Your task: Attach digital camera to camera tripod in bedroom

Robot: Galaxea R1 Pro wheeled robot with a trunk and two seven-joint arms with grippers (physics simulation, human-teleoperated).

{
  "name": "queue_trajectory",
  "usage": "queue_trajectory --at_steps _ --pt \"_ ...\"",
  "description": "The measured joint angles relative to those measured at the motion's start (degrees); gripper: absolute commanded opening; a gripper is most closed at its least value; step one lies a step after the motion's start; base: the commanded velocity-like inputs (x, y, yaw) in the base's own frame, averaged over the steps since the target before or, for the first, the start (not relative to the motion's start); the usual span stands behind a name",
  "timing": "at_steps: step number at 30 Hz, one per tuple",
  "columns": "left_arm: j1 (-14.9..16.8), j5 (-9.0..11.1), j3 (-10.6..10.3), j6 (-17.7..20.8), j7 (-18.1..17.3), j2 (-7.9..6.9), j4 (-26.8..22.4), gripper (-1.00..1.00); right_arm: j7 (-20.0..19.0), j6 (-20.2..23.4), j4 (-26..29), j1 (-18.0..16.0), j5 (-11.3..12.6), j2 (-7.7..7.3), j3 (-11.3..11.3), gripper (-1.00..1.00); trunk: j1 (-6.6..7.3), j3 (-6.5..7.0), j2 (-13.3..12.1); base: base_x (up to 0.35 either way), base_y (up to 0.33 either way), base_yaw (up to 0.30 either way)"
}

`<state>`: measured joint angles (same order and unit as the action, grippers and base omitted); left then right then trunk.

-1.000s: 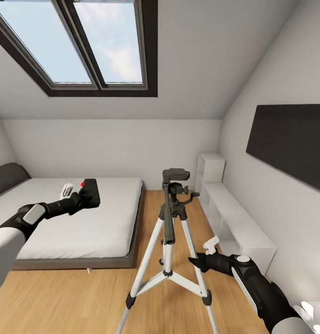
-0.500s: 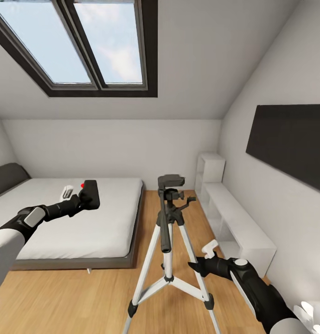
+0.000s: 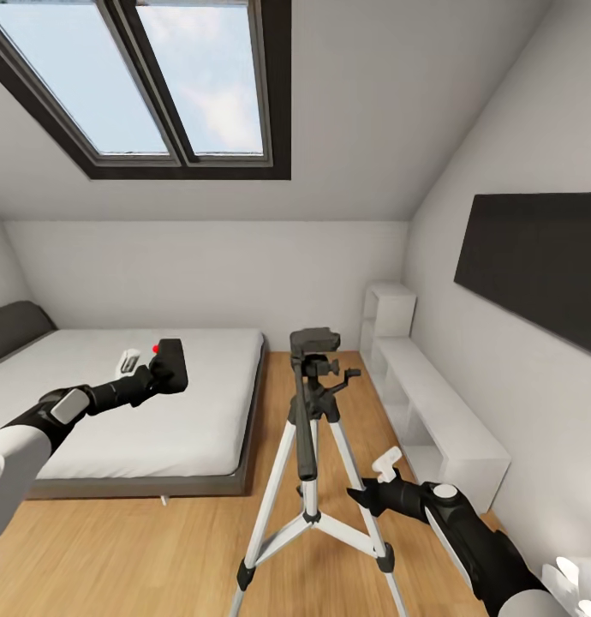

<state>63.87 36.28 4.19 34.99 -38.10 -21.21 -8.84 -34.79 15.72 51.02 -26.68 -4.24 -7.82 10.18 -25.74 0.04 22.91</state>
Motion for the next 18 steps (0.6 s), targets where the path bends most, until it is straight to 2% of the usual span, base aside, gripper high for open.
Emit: queue_trajectory --at_steps 3,8,18 --pt "0.0 0.0 0.0 -2.6 -0.1 0.26 0.9 -1.0 0.1 -0.6 -0.4 0.0 0.0 0.01 0.0 -1.0 0.0 0.0 0.0 0.0 0.0 0.0" --pt "0.0 -0.1 -0.1 -4.9 -0.1 0.52 2.6 -1.0 0.2 -2.0 -1.5 0.0 0.2 0.02 -0.1 -1.0 0.0 0.0 0.0 0.0 0.0 0.0" --pt "0.0 0.0 -0.1 -5.7 -0.1 0.79 4.2 -1.0 0.6 -5.4 -4.2 0.0 0.7 0.11 -0.2 -1.0 0.0 0.0 0.0 0.0 0.0 0.0"
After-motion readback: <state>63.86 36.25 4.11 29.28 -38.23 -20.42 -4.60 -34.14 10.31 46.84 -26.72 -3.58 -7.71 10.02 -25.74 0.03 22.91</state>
